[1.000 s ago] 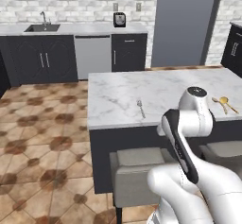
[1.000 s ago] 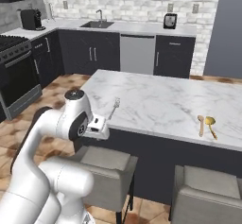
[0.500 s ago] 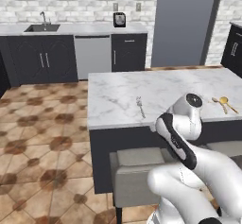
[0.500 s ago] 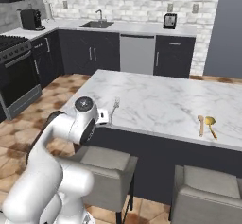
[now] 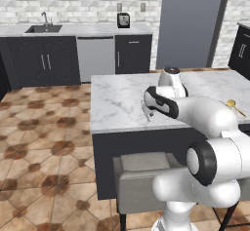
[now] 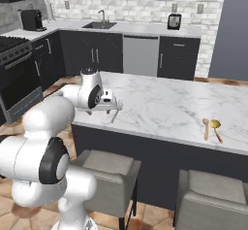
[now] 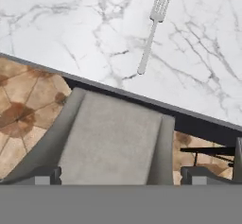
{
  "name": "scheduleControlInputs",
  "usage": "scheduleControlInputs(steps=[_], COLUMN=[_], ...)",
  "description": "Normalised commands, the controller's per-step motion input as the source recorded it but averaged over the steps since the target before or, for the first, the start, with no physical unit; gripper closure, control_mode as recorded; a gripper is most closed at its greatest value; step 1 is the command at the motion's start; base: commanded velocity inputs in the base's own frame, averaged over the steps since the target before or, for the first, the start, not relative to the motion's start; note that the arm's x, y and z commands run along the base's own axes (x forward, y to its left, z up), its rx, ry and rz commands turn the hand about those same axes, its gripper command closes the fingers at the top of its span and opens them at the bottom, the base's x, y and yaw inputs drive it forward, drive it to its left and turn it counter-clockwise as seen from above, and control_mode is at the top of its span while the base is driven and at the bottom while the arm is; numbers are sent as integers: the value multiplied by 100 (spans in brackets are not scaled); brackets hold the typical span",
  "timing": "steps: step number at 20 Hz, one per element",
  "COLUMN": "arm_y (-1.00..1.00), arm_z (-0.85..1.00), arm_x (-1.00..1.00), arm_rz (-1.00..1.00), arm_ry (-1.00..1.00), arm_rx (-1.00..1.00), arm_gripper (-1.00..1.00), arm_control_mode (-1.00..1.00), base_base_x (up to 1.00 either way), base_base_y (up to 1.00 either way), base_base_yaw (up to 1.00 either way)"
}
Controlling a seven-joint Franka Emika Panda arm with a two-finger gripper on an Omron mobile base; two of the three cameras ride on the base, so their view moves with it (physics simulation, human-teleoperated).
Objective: Pick up the metallic utensils from the counter and place them in the open drawer. Make sure not to pick up any wooden utensils.
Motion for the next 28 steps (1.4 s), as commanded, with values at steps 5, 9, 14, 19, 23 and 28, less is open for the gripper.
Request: scheduleControlInputs(steps=[5,9,14,19,23,28], arm_y=[-13,-30,-23,-19,-9,0], arm_z=[23,-36,-79,-94,-16,0], arm_x=[84,43,35,13,-62,-91], arm_rz=[-17,-1,-3,-4,-2,0], arm_ry=[46,29,15,4,-4,-13], arm_rx=[3,11,4,0,0,0], arm_gripper=[-100,-100,-100,-100,-100,-100], arm_control_mode=[-100,-100,-100,-100,-100,-100], base_base_x=[0,0,0,0,0,0], base_base_y=[0,0,0,0,0,0], base_base_yaw=[0,0,0,0,0,0])
